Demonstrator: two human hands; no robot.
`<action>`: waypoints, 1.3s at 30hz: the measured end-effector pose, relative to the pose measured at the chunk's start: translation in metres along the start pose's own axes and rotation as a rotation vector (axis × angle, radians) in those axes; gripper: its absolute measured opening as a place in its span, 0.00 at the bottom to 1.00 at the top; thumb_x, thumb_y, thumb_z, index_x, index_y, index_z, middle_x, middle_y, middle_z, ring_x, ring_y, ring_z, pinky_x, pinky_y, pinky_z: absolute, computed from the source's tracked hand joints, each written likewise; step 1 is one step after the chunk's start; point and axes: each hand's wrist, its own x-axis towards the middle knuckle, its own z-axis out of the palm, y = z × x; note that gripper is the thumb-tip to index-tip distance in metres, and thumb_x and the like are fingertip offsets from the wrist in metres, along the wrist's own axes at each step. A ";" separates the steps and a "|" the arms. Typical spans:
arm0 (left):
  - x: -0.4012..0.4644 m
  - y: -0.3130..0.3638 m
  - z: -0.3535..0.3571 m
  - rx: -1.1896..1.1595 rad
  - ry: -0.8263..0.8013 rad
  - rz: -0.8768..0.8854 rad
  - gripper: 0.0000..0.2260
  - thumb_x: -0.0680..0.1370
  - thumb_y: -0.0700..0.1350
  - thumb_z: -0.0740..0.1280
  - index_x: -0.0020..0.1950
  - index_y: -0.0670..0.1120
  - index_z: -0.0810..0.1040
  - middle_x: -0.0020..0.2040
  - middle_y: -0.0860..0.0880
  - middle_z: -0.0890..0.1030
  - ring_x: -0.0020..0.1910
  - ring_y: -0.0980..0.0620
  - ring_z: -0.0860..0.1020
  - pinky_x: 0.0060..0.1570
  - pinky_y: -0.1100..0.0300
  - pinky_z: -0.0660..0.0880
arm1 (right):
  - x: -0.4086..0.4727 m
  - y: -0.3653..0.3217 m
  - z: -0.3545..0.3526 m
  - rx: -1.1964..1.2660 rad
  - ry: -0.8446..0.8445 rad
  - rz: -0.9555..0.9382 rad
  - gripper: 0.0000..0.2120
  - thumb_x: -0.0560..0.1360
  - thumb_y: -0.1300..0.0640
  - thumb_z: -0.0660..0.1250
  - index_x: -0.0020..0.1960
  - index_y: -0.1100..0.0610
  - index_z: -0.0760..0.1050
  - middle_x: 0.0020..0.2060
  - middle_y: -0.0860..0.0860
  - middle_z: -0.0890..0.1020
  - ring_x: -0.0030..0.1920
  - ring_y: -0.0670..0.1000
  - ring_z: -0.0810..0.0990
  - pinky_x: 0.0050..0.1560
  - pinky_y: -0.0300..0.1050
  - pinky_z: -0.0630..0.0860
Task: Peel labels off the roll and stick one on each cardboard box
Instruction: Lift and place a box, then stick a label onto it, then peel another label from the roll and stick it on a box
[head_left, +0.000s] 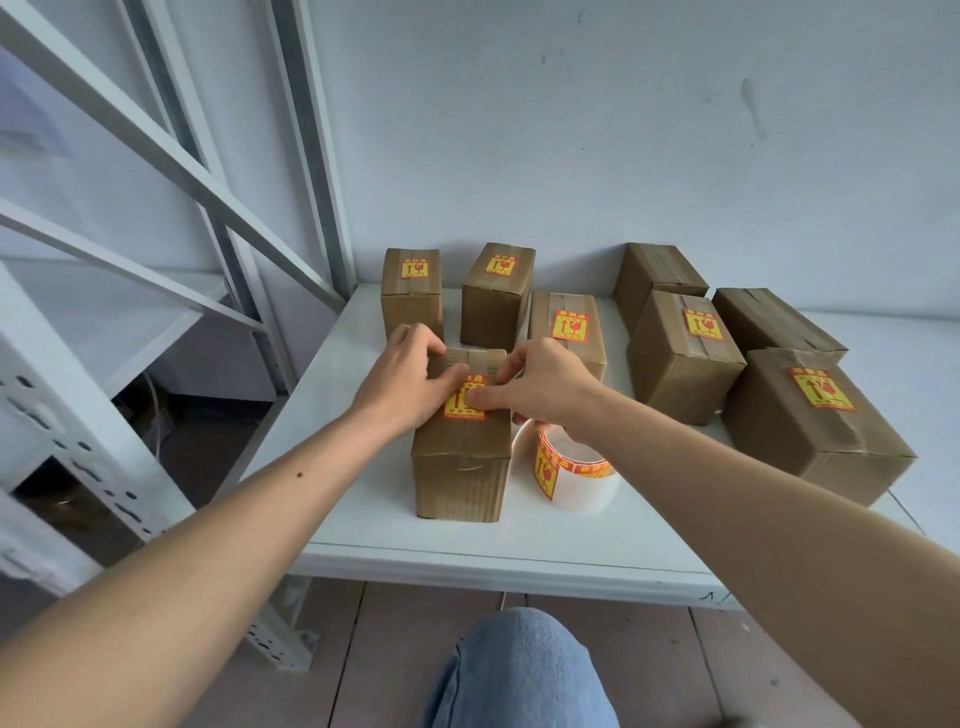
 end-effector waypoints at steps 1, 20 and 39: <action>-0.001 0.000 -0.001 -0.003 -0.013 0.008 0.15 0.77 0.53 0.66 0.58 0.47 0.71 0.59 0.49 0.70 0.52 0.51 0.74 0.51 0.53 0.76 | 0.000 0.001 0.002 0.003 0.017 -0.003 0.13 0.69 0.46 0.75 0.39 0.52 0.74 0.38 0.51 0.81 0.38 0.49 0.82 0.31 0.37 0.76; 0.017 0.001 -0.042 0.361 -0.586 0.150 0.51 0.60 0.68 0.73 0.77 0.57 0.53 0.78 0.57 0.50 0.77 0.49 0.48 0.74 0.49 0.53 | 0.022 0.061 -0.035 -0.561 0.180 -0.130 0.24 0.80 0.52 0.62 0.74 0.42 0.60 0.76 0.50 0.59 0.73 0.61 0.58 0.68 0.59 0.64; 0.069 0.042 0.008 0.421 -0.198 0.230 0.31 0.69 0.54 0.73 0.70 0.50 0.70 0.70 0.52 0.69 0.66 0.48 0.70 0.61 0.49 0.72 | 0.045 0.075 -0.062 -0.438 0.220 -0.205 0.20 0.79 0.52 0.62 0.71 0.49 0.68 0.73 0.52 0.66 0.72 0.59 0.60 0.68 0.54 0.64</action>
